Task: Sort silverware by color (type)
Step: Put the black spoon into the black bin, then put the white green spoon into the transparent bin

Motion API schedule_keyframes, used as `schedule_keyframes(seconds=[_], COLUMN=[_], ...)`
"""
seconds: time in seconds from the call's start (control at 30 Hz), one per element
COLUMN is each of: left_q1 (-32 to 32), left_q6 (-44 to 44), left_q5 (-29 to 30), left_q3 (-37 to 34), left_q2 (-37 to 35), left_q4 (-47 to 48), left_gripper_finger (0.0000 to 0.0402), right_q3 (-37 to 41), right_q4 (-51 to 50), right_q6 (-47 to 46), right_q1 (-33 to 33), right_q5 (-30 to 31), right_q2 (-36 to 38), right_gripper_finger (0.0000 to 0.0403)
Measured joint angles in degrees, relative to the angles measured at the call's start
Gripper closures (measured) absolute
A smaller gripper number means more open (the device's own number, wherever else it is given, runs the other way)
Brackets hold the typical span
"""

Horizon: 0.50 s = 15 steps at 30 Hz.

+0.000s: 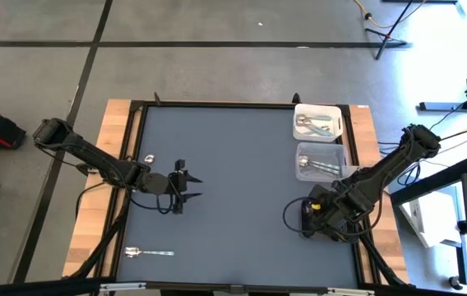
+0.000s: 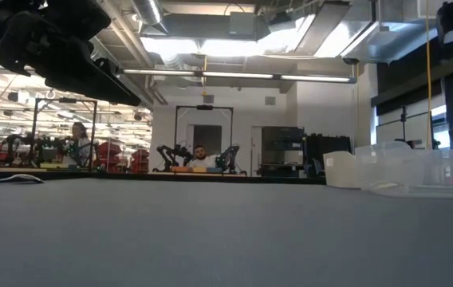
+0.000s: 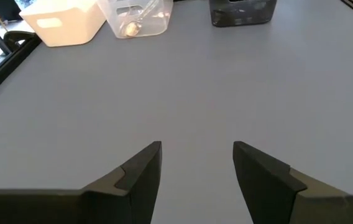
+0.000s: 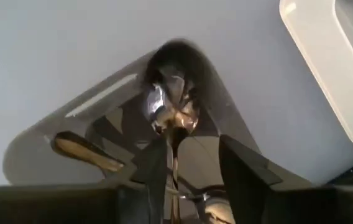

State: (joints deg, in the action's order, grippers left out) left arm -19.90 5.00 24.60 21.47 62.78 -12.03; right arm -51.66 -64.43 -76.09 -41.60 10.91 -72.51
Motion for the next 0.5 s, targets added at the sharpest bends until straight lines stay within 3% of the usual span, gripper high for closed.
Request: schedule_keyframes(seconds=[0.1,0.2,0.3,0.4,0.5], left_q1=[0.00,0.00,0.00,0.58,2.52], left_q6=[0.00,0.45,0.83,4.68,8.94], left_q5=[0.34,1.90,4.23,4.72,2.25], left_q3=[0.00,0.00,0.00,0.02,2.04], left_q2=[0.00,0.00,-0.70,-2.42,-4.94], left_q4=[-0.02,-0.04,0.08,0.33,7.37], left_gripper_finger=[0.0208,0.0208,0.0208,0.0208,0.0208], right_q3=[-1.87,-6.12,-10.86,-12.63,-11.83], right_q4=[-0.60,-0.45,1.55,8.37,16.87], right_q6=[1.43,5.20,12.49,25.38,41.79], right_q1=[0.00,0.00,0.00,0.00,0.35], right_q5=[0.37,6.32,20.23,35.86,44.13], right_q2=[0.02,0.02,0.02,0.04,-0.25], right_gripper_finger=[0.0262,0.0261,0.0260,0.0260,0.0260])
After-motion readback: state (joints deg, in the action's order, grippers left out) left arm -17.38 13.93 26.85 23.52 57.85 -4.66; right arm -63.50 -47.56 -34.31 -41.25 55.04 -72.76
